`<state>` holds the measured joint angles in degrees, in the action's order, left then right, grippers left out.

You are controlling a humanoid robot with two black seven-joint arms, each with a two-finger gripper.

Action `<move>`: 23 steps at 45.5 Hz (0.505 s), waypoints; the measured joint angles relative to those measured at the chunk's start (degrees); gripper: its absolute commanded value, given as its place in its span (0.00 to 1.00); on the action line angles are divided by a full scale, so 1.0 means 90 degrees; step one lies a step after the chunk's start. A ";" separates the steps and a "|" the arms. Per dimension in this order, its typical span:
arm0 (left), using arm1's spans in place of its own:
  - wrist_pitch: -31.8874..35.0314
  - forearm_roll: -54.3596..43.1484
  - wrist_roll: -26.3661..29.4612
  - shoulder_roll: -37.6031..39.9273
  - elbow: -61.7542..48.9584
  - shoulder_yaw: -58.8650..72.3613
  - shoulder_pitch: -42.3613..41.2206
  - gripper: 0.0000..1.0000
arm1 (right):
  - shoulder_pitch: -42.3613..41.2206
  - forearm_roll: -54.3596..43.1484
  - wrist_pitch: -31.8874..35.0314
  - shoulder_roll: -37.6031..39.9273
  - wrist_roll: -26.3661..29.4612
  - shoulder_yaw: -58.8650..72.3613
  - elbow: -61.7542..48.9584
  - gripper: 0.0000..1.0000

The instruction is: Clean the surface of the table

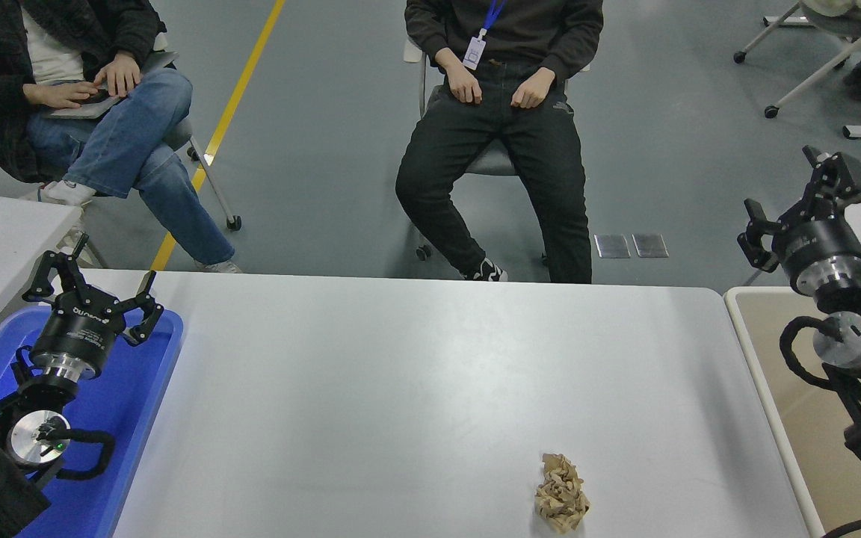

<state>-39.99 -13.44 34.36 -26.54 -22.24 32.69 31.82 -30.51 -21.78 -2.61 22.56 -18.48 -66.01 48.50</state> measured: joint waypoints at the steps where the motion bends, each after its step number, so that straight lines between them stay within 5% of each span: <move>1: 0.0000 0.0000 0.0000 0.0000 0.0000 0.0000 0.0000 1.00 | 0.0013 -0.0001 0.0000 -0.0015 -0.0020 0.0000 0.0000 0.98; 23: 0.0000 0.0000 0.0000 0.0000 0.0000 0.0000 0.0000 1.00 | 0.0079 0.0000 0.0006 -0.0066 -0.0229 0.0168 -0.0052 0.98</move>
<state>-39.99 -13.45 34.36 -26.54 -22.24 32.70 31.82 -29.80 -21.78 -2.56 21.96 -20.54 -64.50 48.03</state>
